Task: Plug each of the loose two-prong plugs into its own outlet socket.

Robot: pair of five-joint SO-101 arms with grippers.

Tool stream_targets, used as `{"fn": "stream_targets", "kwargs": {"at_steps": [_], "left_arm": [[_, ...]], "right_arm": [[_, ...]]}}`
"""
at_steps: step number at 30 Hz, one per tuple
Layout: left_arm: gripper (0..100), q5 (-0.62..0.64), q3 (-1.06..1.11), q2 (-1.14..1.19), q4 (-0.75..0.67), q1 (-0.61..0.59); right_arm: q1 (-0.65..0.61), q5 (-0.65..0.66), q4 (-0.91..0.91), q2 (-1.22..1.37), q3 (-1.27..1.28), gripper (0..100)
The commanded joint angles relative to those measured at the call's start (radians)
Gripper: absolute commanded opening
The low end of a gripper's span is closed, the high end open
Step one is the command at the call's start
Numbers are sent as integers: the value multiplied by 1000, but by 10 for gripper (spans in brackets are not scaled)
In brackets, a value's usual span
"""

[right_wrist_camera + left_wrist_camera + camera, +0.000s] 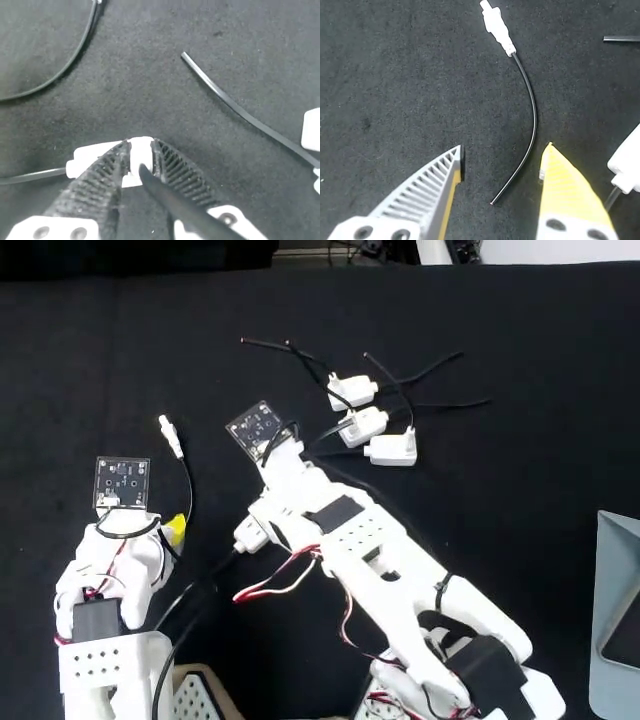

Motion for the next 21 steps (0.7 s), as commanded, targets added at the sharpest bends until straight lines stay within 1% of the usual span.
{"fn": "stream_targets", "kwargs": {"at_steps": [1,7,16,21], "left_arm": [[253,9,-4,-11,-21,-8],[253,9,-4,-11,-23,-10],[253,9,-2,-11,-25,-8],[253,9,-2,-11,-25,-8]], "right_arm": [[15,3,-17,16,-41,11],[-12,3,-14,47,-41,11],[-14,3,57,-39,-38,11],[-14,3,49,2,-42,11]]}}
